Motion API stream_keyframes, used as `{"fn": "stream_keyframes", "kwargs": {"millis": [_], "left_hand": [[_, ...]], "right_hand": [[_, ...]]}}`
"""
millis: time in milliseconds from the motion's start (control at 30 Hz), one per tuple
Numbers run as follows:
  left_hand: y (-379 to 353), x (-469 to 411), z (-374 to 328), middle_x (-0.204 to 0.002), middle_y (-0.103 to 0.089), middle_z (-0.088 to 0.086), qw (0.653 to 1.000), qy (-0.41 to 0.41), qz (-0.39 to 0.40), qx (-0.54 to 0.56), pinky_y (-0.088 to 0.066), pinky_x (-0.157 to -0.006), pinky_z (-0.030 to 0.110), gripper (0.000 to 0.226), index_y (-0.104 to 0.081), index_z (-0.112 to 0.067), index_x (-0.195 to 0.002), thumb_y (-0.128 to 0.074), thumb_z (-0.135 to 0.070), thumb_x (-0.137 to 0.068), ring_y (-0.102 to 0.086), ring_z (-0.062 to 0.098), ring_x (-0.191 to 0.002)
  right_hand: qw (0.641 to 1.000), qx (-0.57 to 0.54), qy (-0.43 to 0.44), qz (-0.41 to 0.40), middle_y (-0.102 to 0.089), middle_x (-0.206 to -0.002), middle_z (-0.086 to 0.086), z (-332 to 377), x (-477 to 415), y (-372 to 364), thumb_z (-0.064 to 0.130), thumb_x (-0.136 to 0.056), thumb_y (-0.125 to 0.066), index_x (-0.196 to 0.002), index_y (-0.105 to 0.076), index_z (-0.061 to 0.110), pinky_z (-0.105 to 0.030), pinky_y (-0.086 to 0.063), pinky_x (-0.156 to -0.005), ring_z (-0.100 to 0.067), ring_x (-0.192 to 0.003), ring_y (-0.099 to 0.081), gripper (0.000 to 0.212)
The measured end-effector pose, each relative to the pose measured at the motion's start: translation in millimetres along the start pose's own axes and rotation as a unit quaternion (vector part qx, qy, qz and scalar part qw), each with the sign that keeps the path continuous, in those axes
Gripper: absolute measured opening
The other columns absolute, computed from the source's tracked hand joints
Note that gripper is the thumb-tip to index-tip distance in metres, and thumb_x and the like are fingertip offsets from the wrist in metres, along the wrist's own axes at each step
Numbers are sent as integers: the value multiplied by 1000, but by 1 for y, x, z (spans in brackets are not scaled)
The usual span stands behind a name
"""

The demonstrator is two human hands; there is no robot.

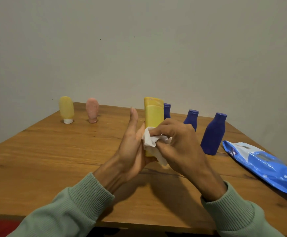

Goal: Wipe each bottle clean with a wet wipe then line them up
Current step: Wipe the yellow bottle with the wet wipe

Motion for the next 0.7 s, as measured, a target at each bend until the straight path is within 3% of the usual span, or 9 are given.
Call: {"fn": "stream_keyframes", "kwargs": {"millis": [100, 200, 233, 300, 367, 467, 567, 633, 700], "left_hand": [[0, 0, -2, -114, -66, 17, 1000, 3, 6, -9, -55, -75, 40, 91, -53, -13, -134, -17, -80, -84, -68, 24, -96], [-8, 2, 4, -120, -65, 20, 999, 18, 23, -28, -52, -87, 54, 92, -55, -16, -132, -12, -80, -83, -64, 26, -101], [-11, 3, 8, -122, -65, 17, 999, 21, 22, -33, -52, -87, 55, 89, -58, -20, -129, -11, -80, -83, -64, 26, -102], [-15, 3, 15, -122, -66, 14, 999, 23, 19, -40, -54, -79, 47, 82, -61, -30, -124, -11, -80, -83, -64, 30, -101], [-16, 2, 17, -124, -62, 20, 998, 17, 27, -51, -48, -83, 55, 80, -64, -35, -120, -13, -83, -82, -61, 40, -104], [-7, -1, 11, -109, -66, 18, 999, 1, 0, -41, -50, -72, 45, 86, -64, -22, -122, -17, -81, -82, -65, 29, -87], [-5, 0, 12, -111, -64, 19, 1000, 3, -9, -19, -56, -68, 42, 93, -57, -11, -130, -21, -81, -81, -66, 28, -89], [-7, 1, 15, -119, -64, 22, 998, 1, -11, -57, -54, -79, 54, 87, -61, -21, -125, -17, -82, -80, -65, 40, -101], [-14, 3, 17, -124, -62, 23, 996, 3, -9, -85, -42, -96, 65, 78, -69, -37, -109, -11, -81, -81, -55, 48, -116]], "right_hand": [[999, -19, 20, -45, -66, -92, 3, 0, 3, 1, 5, -79, -70, -99, -73, 14, -18, -51, -73, -6, -83, -58, 22], [996, -16, 26, -87, -65, -92, 3, -3, 3, 8, 12, -81, -68, -99, -72, 16, -37, -52, -73, -9, -85, -59, 19], [994, -11, 26, -106, -65, -93, 4, -5, 2, 12, 14, -81, -68, -99, -71, 16, -36, -52, -73, -9, -85, -59, 19], [990, -10, 24, -141, -63, -93, 7, -10, -1, 22, 11, -81, -69, -99, -71, 14, -23, -51, -72, -4, -83, -57, 19], [989, -15, 24, -144, -61, -91, 8, -11, -3, 27, 9, -80, -70, -99, -72, 13, -12, -48, -70, 1, -82, -56, 20], [998, -30, 30, -49, -60, -89, 10, -7, -5, 14, 9, -79, -72, -97, -72, 14, -9, -46, -71, 0, -82, -56, 19], [999, -10, 25, 18, -57, -87, 15, -7, -4, 4, 7, -77, -72, -96, -73, 13, -6, -44, -71, 3, -81, -55, 19], [999, -25, 28, -29, -59, -86, 13, -9, -6, 13, 9, -78, -71, -95, -73, 13, -8, -46, -68, 1, -80, -57, 17], [995, -32, 29, -86, -59, -86, 12, -11, -6, 24, 19, -80, -67, -96, -73, 13, -10, -46, -68, -1, -82, -57, 18]]}}
Point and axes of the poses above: each hand's wrist, its own x-axis away from the middle knuckle, its own y-axis out of the back of the hand, z = x × y, the point moved 8 cm from there along -x, towards the middle knuckle
